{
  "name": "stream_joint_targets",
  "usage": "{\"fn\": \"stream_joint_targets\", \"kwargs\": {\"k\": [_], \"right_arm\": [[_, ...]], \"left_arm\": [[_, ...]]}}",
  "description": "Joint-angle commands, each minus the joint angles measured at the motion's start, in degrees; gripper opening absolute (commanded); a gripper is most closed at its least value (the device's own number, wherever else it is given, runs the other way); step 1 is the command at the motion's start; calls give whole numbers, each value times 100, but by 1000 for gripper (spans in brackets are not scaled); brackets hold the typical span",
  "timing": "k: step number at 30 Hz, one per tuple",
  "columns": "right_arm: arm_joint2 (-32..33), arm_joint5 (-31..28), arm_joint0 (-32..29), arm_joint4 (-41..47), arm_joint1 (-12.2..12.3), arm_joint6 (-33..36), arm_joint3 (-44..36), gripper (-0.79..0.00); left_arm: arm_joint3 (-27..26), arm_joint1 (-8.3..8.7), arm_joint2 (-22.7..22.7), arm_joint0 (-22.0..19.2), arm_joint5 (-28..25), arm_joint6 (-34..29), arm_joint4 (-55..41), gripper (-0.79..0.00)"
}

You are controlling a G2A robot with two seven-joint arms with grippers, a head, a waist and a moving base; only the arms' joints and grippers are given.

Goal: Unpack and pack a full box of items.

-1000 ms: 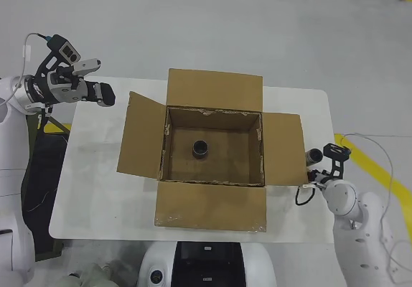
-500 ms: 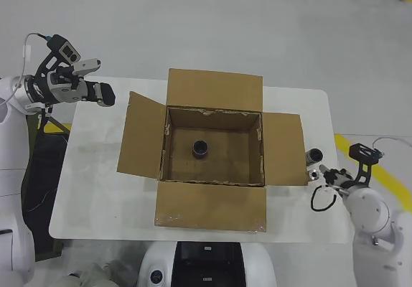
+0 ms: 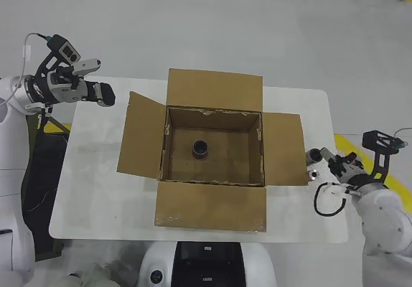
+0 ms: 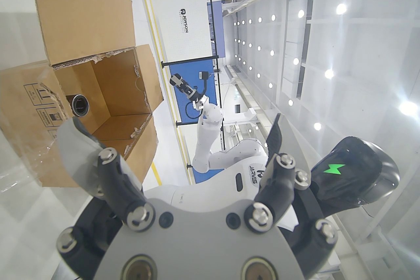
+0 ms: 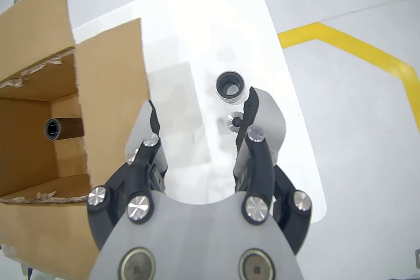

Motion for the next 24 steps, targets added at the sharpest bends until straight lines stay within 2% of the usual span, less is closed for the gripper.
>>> {"fn": "stream_joint_targets", "kwargs": {"k": [1,8,16,24], "right_arm": [[-188,-51,73,-96,7,37,-153,-249],[-1282,-355,692,-400,13,139,-153,-209],[-2466,-184,1374,-962,-31,452,29,-212],[-3298,-43,1998,-1148,-118,581,664,-215]], "left_arm": [[0,0,0,0,0,0,0,0],[0,0,0,0,0,0,0,0],[0,0,0,0,0,0,0,0],[0,0,0,0,0,0,0,0]]}}
